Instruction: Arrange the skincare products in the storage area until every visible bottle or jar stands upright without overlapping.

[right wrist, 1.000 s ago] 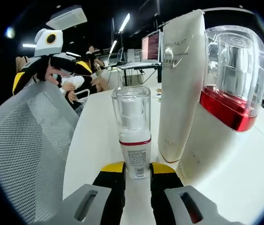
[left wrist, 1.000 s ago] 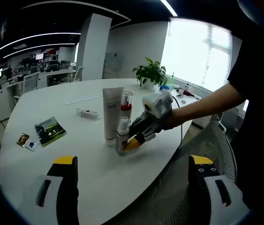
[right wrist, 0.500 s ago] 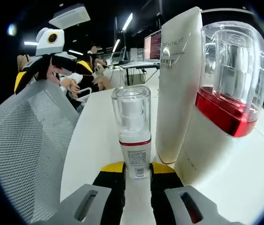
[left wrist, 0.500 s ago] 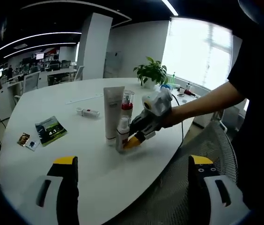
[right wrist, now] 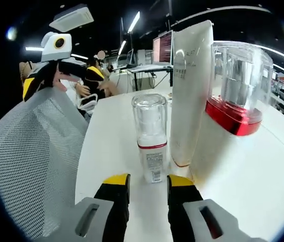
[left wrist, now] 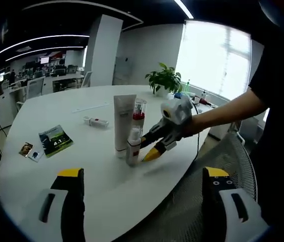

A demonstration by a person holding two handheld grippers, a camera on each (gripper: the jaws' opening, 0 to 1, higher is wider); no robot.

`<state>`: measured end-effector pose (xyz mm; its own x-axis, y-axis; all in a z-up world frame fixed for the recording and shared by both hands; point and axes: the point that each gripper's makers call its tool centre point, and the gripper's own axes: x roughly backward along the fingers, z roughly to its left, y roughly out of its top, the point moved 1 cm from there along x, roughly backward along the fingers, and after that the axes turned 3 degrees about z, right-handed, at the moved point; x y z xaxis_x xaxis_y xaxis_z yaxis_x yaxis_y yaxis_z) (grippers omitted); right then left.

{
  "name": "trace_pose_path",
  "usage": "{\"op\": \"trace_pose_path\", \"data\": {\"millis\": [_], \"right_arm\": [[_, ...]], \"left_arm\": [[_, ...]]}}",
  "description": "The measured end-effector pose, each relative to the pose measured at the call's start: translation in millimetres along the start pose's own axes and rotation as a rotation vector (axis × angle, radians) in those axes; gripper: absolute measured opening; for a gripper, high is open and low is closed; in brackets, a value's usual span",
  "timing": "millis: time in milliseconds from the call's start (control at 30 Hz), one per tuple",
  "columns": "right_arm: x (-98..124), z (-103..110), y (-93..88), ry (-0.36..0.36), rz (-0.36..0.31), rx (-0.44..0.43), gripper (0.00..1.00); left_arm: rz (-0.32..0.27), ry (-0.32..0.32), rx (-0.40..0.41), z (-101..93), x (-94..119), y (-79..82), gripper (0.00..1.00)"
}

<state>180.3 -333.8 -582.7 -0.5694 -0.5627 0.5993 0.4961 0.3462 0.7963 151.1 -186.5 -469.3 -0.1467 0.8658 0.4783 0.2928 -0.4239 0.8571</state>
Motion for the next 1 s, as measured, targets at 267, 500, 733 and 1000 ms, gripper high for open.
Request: {"op": "trace_pose_path", "data": {"millis": [267,500,733,1000], "right_arm": [[22,7,-2.5,-0.043,-0.011,-0.077,0.34],[39,8,-5.8,-0.112,-0.036,-0.159,0.48],[60,21,2.6,-0.180,-0.084,-0.224,0.59],[89,29,12.2,-0.261,-0.153,-0.361,0.74]], "left_arm": [[0.018,-0.004,0.018,-0.3,-1,-0.4,0.89],[0.048,-0.007,0.040,2.3,0,-5.5,0.89],[0.051,-0.006,0.049,9.0,3,-4.9,0.89],[0.043,-0.008,0.068,13.6,3,-3.9,0.89]]}}
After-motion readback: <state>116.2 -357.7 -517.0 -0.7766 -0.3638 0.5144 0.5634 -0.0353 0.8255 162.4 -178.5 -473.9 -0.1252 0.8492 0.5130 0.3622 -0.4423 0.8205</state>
